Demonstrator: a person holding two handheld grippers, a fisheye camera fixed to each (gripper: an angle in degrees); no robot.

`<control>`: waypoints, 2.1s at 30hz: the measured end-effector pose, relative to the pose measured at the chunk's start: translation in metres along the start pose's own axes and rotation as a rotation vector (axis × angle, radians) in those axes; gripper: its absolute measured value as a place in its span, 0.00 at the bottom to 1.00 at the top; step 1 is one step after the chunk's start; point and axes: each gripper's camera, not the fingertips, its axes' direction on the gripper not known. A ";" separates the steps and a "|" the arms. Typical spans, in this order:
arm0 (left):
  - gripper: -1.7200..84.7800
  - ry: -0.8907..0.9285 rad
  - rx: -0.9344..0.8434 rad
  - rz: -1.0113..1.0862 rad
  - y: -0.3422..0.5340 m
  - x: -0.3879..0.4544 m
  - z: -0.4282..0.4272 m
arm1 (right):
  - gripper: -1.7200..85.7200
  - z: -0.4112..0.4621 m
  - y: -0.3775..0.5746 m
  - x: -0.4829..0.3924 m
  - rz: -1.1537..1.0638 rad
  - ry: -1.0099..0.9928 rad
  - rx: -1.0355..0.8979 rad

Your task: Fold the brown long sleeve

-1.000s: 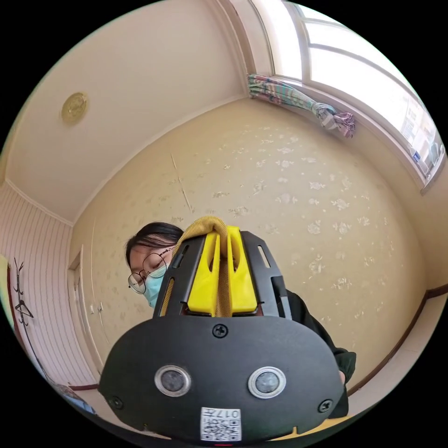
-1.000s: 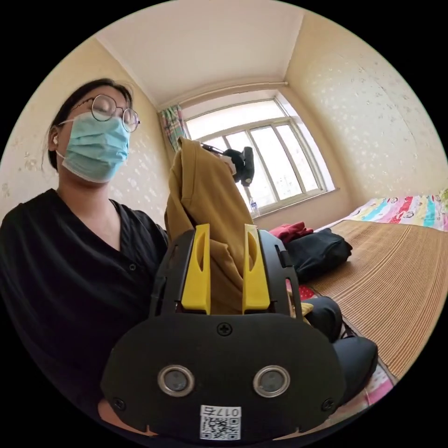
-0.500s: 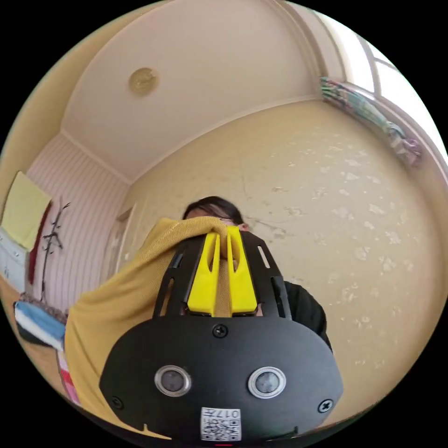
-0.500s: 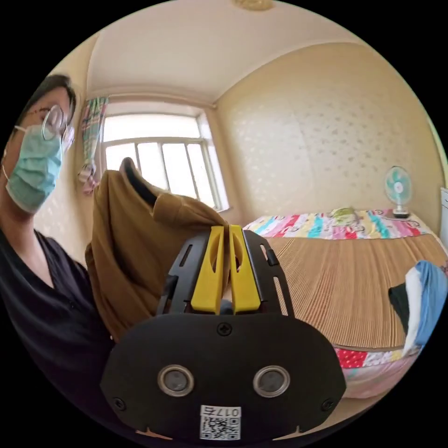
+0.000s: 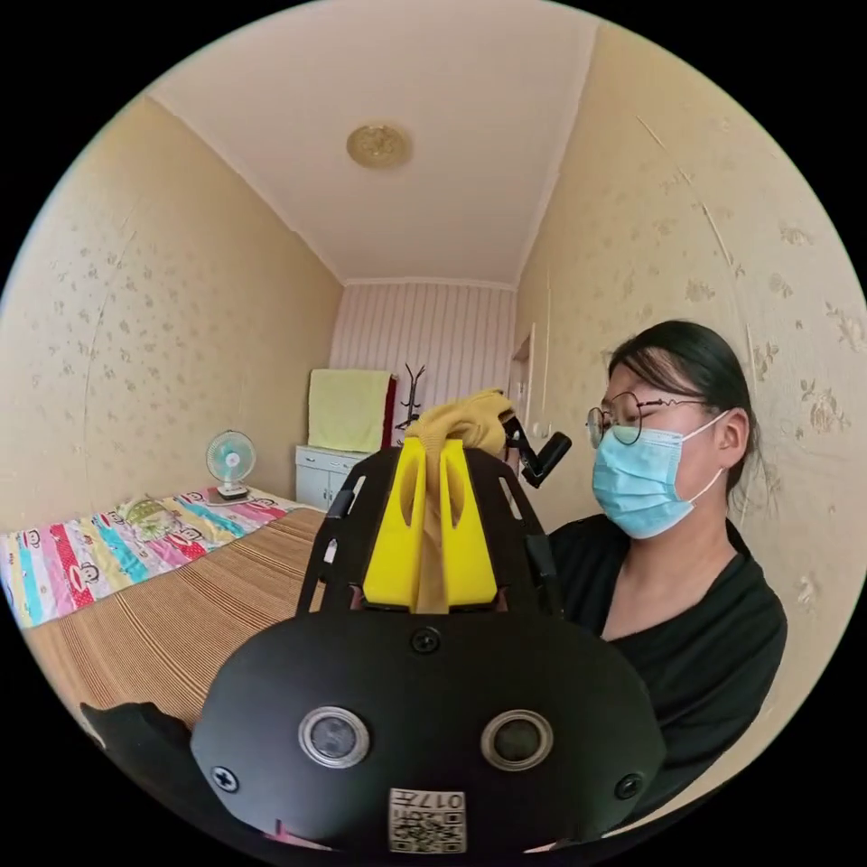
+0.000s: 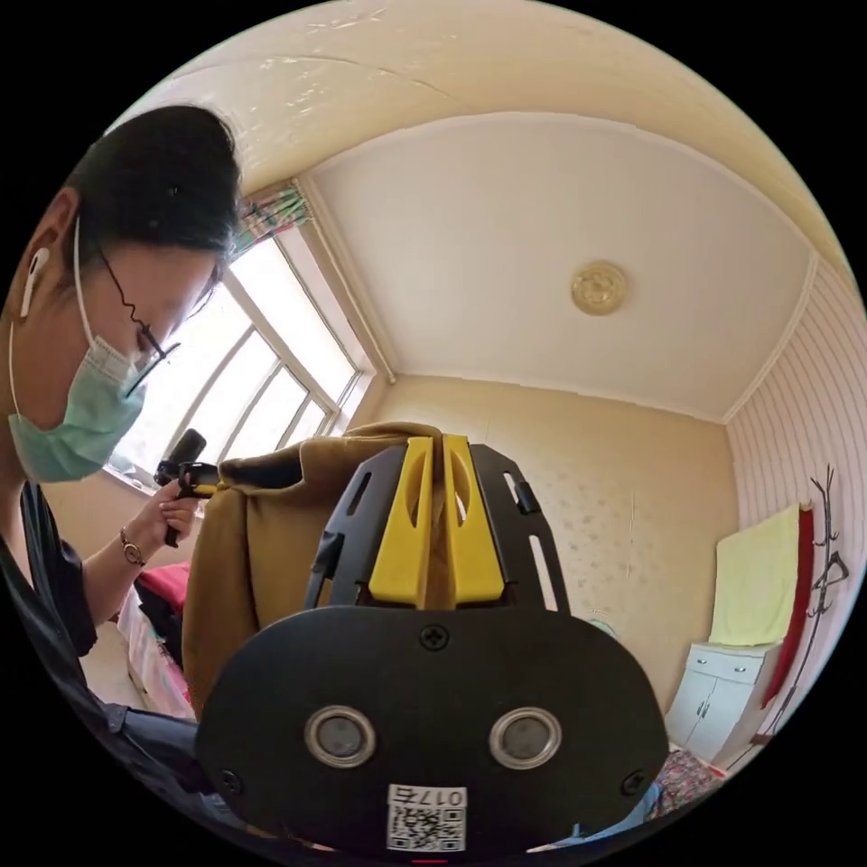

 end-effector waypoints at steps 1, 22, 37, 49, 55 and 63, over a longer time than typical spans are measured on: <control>0.01 -0.014 0.016 0.029 -0.016 0.024 -0.002 | 0.05 -0.001 -0.008 0.001 0.005 -0.006 -0.008; 0.11 -0.331 -0.416 -0.950 0.164 -0.385 0.065 | 0.11 0.388 0.429 0.080 0.460 -0.191 -1.396; 0.16 -0.357 -0.397 -1.240 0.329 -0.206 -0.073 | 0.17 0.125 0.588 0.036 1.217 -0.612 -1.171; 0.06 -0.107 -0.539 -1.099 0.256 -0.216 -0.111 | 0.06 0.156 0.531 0.047 0.827 -1.022 -1.102; 0.06 0.250 -0.500 -0.911 0.195 -0.184 -0.100 | 0.05 0.076 0.498 0.109 0.927 -1.022 -0.839; 0.09 0.068 -0.407 -1.105 0.229 -0.203 -0.165 | 0.05 0.051 0.550 0.072 1.007 -0.895 -1.318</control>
